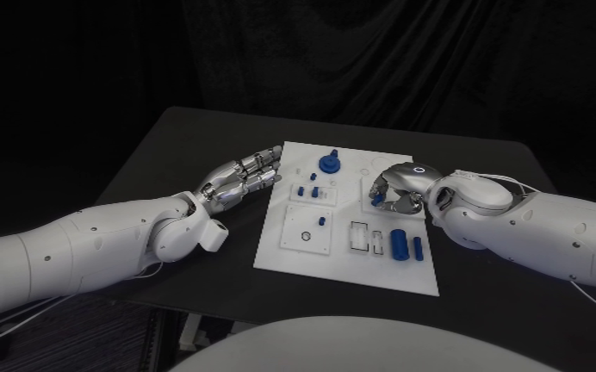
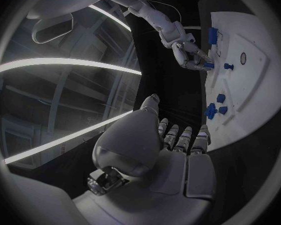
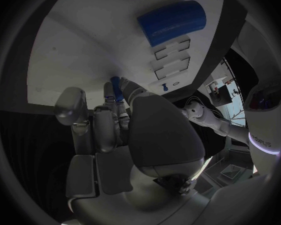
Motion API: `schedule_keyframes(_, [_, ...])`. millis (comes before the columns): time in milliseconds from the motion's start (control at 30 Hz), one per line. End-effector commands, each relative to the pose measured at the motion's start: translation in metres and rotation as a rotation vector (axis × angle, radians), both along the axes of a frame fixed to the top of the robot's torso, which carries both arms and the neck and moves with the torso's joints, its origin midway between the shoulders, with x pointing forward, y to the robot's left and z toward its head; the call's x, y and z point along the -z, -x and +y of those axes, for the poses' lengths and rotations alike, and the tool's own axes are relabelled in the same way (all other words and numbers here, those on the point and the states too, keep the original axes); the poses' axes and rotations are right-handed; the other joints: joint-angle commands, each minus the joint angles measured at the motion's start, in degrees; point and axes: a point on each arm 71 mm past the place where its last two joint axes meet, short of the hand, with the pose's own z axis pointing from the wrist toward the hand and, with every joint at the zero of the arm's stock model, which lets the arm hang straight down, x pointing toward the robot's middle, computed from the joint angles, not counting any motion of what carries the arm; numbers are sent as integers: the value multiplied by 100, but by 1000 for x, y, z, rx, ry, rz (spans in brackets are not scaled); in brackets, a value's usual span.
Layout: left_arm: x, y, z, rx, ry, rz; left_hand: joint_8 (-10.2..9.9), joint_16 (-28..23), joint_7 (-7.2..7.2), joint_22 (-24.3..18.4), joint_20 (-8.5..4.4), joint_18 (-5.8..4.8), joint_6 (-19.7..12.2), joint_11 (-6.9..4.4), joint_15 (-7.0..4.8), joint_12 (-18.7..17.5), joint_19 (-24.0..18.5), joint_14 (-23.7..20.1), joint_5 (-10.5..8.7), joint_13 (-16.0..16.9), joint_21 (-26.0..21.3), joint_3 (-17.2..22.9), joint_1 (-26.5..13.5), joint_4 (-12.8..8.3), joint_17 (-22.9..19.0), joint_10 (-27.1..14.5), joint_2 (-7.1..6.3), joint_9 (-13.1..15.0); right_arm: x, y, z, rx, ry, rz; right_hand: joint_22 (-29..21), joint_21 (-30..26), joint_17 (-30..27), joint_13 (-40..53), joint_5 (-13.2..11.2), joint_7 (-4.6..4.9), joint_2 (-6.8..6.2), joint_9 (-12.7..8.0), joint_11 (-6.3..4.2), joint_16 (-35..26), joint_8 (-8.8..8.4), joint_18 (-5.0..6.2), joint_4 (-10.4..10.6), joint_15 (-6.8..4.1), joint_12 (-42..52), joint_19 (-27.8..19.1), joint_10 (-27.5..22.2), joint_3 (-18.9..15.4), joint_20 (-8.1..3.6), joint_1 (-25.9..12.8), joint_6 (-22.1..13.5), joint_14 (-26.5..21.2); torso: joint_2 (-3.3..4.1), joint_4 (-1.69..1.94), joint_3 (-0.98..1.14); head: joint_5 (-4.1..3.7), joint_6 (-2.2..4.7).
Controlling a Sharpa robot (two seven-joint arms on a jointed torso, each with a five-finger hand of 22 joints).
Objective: Assemble the parts on the task board
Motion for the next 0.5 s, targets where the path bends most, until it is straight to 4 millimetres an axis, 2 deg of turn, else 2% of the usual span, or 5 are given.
schedule_keyframes(33, [-1,1,-1,4,23,-3,16,31,22,-5,-2,27,-34,24,36,32,-31,-8,14,2,-18,24,-54,13,5,-26,3,5,-1,0,0,0,-21,-22,753,71,27,44,-7,-1,6,101,-48,27,125,-85,-22,-68,47,10,159,51,-62,74,201,64,1,0,1,2,0])
schedule_keyframes(233, [-1,1,-1,6,23,-1,17,32,25,-5,-1,25,-30,27,37,31,-29,-6,11,2,-18,22,-66,19,6,-26,3,5,-5,2,0,5,-47,-50,755,90,38,161,91,-40,58,320,-127,20,345,-88,-218,-142,122,7,497,148,-138,286,510,80,-2,6,0,4,0])
schedule_keyframes(267, [-1,2,-2,8,24,0,15,29,33,57,12,63,-38,29,38,28,95,-11,12,1,65,31,-62,12,4,-28,11,4,-6,3,0,6,-52,-55,756,91,39,166,97,-42,61,341,-129,18,360,-89,-241,-144,110,5,500,161,-143,308,528,81,-2,6,0,-1,0])
schedule_keyframes(300, [-1,2,-3,9,25,1,15,29,40,-9,5,18,-39,32,44,25,-38,-12,20,1,-23,38,-58,6,4,-30,16,4,-7,4,-1,6,-58,-60,756,95,37,169,97,-42,62,349,-130,17,364,-90,-250,-145,105,6,502,166,-145,316,533,81,-3,6,0,2,0])
schedule_keyframes(500, [0,3,-5,15,26,7,16,29,46,-9,7,22,-36,38,48,25,-43,-11,25,1,-24,55,-50,-21,4,-30,20,5,-22,7,-1,1,-85,-88,752,80,17,172,73,-34,79,416,-116,-1,389,-89,-308,-140,22,-7,471,217,-151,366,553,75,-2,1,0,48,0])
